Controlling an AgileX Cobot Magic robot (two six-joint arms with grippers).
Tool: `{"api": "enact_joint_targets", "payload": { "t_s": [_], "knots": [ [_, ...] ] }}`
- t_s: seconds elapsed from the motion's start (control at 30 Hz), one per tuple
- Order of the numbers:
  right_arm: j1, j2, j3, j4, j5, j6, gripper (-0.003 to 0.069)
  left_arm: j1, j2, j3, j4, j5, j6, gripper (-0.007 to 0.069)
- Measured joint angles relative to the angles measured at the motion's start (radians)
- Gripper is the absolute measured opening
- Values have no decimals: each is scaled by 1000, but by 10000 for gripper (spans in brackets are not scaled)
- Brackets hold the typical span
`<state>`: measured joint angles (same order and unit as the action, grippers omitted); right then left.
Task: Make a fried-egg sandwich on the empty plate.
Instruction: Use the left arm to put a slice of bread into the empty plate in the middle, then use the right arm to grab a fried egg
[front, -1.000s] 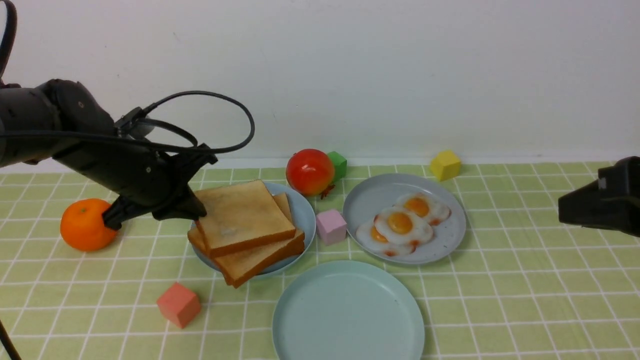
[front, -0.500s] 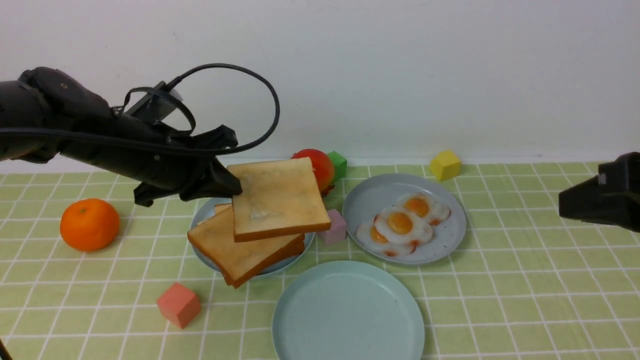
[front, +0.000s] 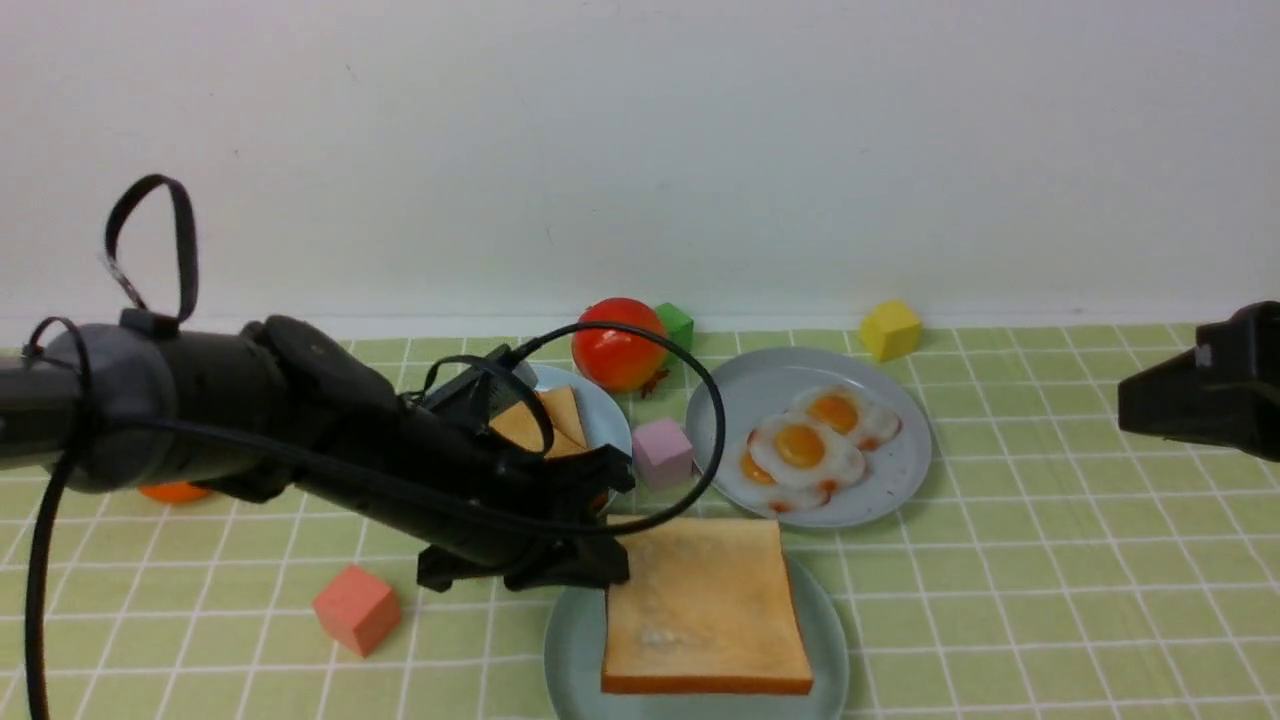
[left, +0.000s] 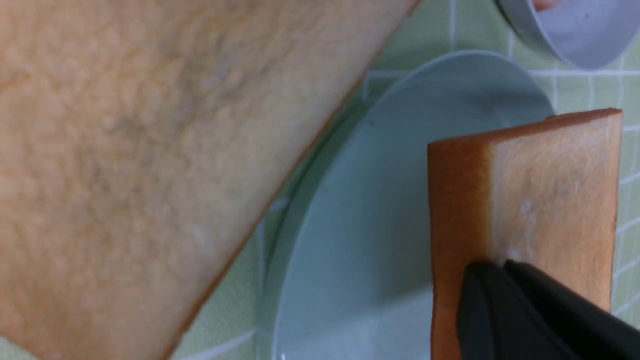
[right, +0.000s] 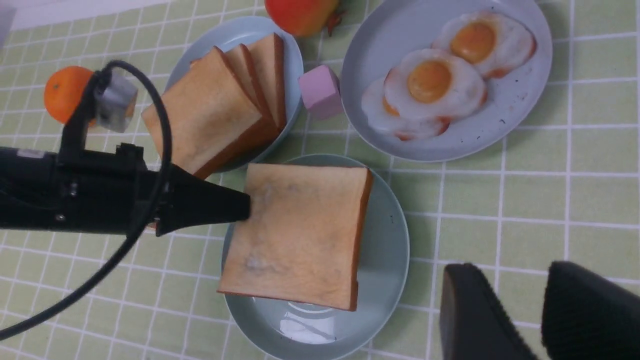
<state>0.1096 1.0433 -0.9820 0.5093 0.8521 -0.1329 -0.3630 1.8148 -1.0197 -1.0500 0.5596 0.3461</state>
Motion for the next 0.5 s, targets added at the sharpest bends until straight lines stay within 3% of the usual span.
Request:
{"api": "enact_joint_targets", "payload": {
  "t_s": [0.13,0.23,0.3,0.5],
  "knots": [
    [0,21,0,2,-5,0,241,-7,2,1,36,-18,-31,106],
    [0,49,0,38,-8,0,241,-7,2,-5,73,-19,-40,230],
    [0,80,0,79,-30,-12,241,-7,-3,-28,115,0,-42,355],
    [0,212,-25,90,-60,-69,246,-7,-89,-154,248,102,-43,519]
  ]
}}
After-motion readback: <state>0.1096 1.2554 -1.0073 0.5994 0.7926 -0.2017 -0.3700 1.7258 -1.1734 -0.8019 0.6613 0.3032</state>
